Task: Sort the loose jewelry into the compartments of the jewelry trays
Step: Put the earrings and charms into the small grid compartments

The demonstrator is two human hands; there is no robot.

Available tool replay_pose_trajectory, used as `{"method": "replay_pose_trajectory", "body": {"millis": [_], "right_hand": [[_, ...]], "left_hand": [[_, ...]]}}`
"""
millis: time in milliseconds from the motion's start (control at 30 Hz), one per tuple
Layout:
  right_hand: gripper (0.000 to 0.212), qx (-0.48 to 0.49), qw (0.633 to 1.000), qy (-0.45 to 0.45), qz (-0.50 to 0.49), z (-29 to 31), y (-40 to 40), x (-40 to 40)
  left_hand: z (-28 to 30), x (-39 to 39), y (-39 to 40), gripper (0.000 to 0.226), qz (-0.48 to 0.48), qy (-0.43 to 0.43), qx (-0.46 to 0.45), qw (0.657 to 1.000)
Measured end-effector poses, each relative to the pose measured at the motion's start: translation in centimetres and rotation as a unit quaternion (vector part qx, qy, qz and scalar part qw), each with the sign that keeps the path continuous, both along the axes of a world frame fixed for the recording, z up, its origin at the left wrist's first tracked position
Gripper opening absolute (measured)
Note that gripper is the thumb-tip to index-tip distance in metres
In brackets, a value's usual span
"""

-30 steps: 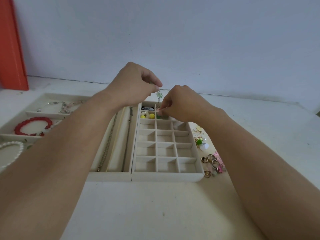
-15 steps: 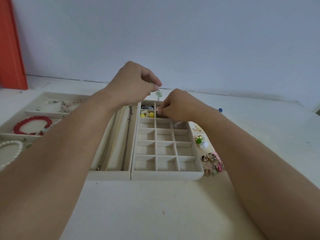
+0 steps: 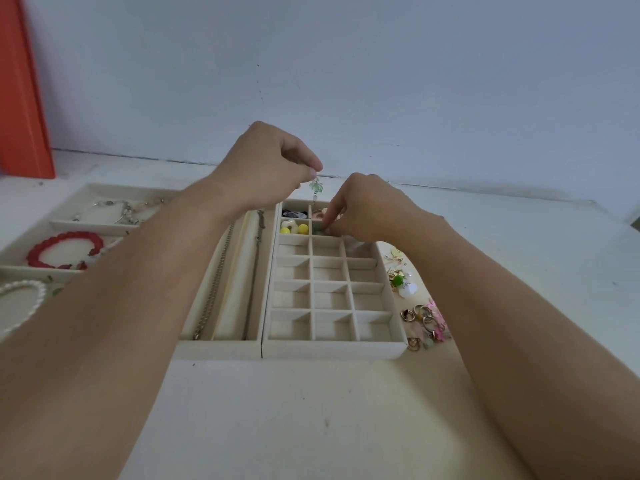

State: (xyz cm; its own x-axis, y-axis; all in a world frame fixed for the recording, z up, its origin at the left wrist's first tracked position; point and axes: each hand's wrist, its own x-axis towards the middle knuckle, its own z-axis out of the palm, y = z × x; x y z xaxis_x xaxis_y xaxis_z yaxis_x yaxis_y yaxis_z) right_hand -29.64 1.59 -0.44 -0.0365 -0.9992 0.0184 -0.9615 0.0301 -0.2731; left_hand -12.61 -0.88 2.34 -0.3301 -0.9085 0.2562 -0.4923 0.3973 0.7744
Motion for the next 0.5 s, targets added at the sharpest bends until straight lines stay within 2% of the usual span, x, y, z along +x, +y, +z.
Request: {"method": "replay_pose_trajectory", "body": {"millis": [133, 267, 400, 500], "right_hand": [[0.007, -0.050, 0.997, 0.057, -0.005, -0.4, 0.0, 0.4], [0.015, -0.066, 0.996, 0.066, 0.007, -0.8, -0.1, 0.6], [0.019, -0.033, 0.998, 0.044, 0.016, -0.2, -0.1, 0.4], [0.013, -0.019, 1.000, -0.020, 0.005, 1.2, 0.2, -0.6]], "left_hand": [[0.1, 0.0, -0.1, 0.010, -0.001, 0.000, -0.001, 1.000], [0.1, 0.0, 0.0, 0.010, -0.002, 0.005, 0.001, 1.000], [0.2, 0.0, 0.0, 0.009, -0.003, 0.010, 0.003, 1.000], [0.2, 0.0, 0.1, 0.010, -0.002, 0.013, 0.009, 1.000]]}}
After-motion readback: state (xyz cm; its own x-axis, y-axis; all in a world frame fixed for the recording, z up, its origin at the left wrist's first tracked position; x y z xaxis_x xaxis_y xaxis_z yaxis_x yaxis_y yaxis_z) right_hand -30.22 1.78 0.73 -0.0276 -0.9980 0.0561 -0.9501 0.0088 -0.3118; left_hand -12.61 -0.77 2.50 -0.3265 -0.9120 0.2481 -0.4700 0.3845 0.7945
